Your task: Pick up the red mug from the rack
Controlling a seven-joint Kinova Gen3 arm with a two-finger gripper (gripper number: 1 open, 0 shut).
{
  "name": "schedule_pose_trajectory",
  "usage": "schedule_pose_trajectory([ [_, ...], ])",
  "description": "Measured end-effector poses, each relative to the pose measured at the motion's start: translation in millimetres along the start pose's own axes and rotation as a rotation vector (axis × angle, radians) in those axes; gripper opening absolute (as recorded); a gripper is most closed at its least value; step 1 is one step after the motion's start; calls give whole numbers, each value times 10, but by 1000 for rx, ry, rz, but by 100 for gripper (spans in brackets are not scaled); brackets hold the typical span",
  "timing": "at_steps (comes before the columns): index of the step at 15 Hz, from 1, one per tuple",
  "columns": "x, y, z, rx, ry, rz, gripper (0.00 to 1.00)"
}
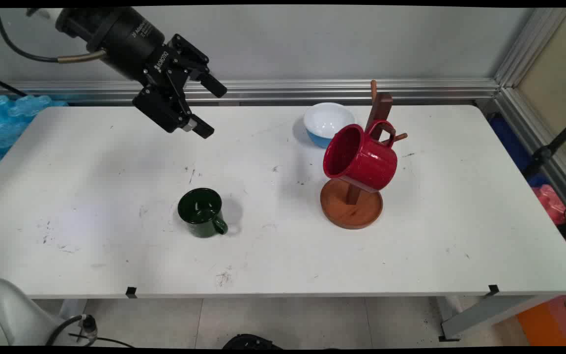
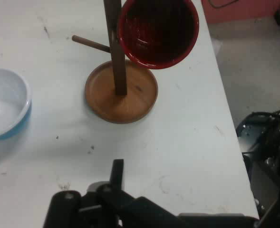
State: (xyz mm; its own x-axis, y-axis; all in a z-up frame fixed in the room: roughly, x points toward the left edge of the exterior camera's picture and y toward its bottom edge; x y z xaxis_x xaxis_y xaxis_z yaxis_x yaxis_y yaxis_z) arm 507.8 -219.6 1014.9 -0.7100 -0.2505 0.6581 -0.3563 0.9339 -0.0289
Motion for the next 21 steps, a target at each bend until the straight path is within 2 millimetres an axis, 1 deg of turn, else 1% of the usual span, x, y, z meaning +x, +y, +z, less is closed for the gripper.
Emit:
schedule_pose_trajectory([
  [4,90,19,40,3,19,-67,100],
  [12,463,167,298,-27,58,-116,100],
  [14,537,197,383,-31,59,-117,100],
  [18,712,258,635,-25,60,-131,100],
  [21,803,285,779,-21,57,-134,100],
])
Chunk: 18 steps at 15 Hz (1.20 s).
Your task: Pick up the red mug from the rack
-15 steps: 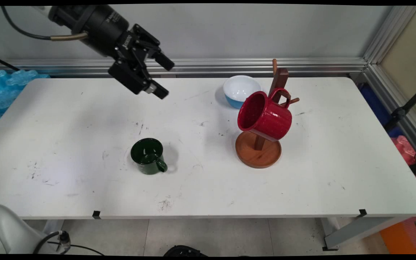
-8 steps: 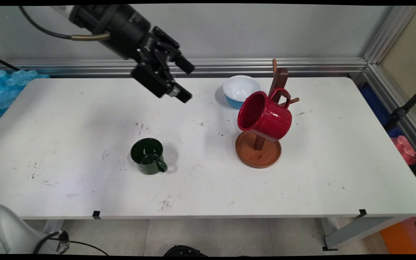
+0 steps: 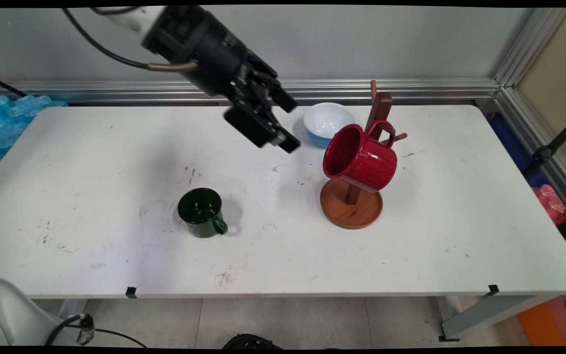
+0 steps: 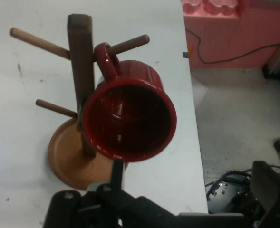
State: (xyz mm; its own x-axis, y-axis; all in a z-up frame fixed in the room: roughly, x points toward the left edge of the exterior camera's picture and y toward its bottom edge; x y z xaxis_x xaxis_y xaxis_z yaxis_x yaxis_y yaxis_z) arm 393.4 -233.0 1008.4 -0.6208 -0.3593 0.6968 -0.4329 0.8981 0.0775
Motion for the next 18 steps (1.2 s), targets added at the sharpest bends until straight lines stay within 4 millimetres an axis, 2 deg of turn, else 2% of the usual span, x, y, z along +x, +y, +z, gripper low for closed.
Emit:
schedule_pose_trajectory([
  [9,164,108,596,20,-28,-39,100],
  [18,163,159,959,21,-14,-108,100],
])
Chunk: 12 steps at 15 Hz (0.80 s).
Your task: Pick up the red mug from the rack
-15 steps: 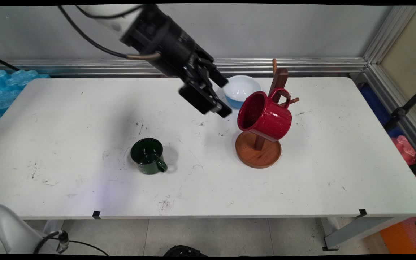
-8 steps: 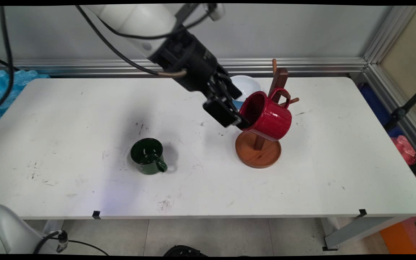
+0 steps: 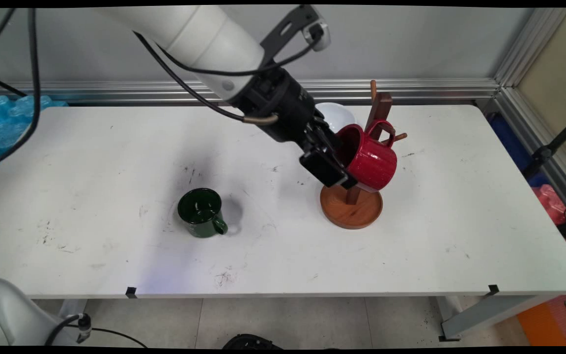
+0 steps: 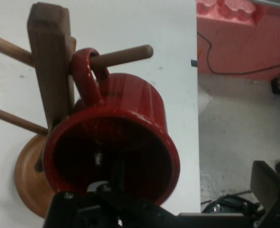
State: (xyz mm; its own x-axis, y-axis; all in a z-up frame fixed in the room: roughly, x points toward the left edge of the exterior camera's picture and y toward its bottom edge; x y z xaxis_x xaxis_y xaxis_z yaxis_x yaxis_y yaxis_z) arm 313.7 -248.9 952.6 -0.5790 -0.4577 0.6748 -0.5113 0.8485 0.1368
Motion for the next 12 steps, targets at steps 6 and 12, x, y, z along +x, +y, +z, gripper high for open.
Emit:
schedule_pose_trajectory([
  [6,-12,-4,150,7,39,-65,100],
  [12,-79,-21,197,3,79,-143,100],
])
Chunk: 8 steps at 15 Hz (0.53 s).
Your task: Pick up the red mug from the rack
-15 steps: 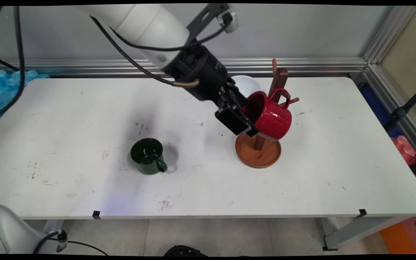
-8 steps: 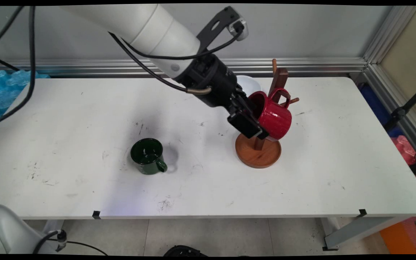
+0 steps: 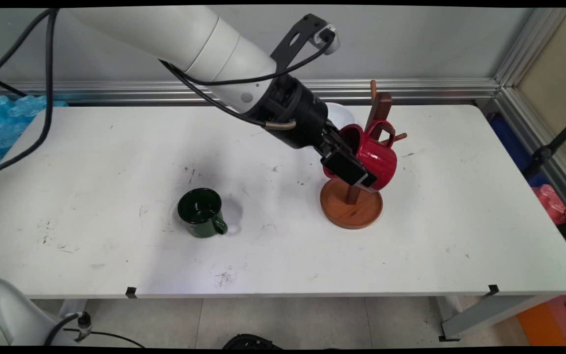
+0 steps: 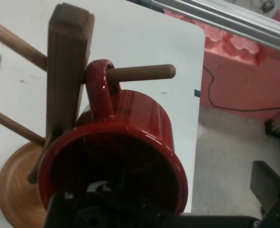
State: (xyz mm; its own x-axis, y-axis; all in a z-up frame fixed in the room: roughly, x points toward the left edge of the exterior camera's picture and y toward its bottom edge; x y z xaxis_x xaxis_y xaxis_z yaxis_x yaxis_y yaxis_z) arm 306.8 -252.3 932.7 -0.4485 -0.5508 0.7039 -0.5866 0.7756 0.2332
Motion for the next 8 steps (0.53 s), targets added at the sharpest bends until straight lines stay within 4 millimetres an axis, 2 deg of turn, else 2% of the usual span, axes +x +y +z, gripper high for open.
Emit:
schedule_pose_trajectory([
  [8,-90,-48,-29,-13,45,-88,100],
])
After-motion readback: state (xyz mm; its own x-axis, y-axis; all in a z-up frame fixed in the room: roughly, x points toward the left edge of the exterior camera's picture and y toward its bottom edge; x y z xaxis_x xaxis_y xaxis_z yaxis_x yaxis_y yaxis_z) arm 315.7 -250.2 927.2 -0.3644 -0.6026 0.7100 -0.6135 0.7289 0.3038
